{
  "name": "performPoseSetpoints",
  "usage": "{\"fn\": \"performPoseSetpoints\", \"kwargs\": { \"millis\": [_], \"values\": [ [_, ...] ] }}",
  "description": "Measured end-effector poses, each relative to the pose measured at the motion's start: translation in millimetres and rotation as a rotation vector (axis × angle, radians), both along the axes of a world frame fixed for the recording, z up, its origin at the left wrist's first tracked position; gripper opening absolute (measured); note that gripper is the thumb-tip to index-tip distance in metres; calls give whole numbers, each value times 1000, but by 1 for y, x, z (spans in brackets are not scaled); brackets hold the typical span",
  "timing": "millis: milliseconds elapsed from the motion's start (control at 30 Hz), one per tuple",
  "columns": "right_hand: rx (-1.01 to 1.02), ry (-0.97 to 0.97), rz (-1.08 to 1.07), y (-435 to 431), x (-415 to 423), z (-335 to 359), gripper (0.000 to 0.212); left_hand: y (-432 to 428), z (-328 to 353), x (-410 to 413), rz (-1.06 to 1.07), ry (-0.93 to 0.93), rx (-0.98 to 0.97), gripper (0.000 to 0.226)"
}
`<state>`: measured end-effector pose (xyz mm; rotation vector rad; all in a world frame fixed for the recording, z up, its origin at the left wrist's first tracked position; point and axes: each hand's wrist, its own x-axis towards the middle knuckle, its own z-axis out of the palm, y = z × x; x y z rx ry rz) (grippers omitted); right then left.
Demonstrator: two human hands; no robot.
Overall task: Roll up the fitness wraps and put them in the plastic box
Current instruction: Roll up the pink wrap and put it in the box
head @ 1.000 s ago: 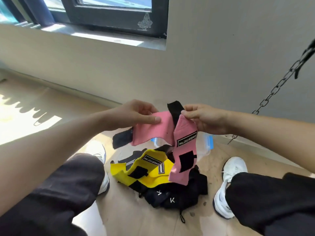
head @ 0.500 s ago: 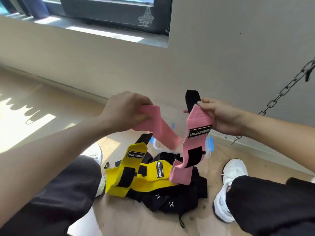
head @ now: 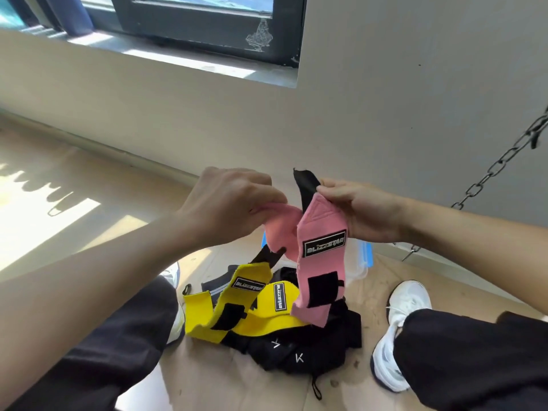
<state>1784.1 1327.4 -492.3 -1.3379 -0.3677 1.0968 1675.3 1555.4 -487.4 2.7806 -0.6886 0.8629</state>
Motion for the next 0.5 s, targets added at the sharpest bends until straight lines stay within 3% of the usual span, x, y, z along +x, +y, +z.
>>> {"fn": "performPoseSetpoints", "kwargs": {
  "millis": [67,200,367,500],
  "values": [
    [16,-29,-50,0,-1,-1,26,2,0,-2,45,-28,-26,12],
    [32,-84,-115,5,-6,-7,22,1,-5,-8,104,12,-83,13],
    [-9,-186,-127,6,-9,-9,19,5,-6,-10,241,383,-397,60],
    [-32,-244,-129,9,-12,-11,19,9,-13,-1,380,660,-711,54]
  ]
}}
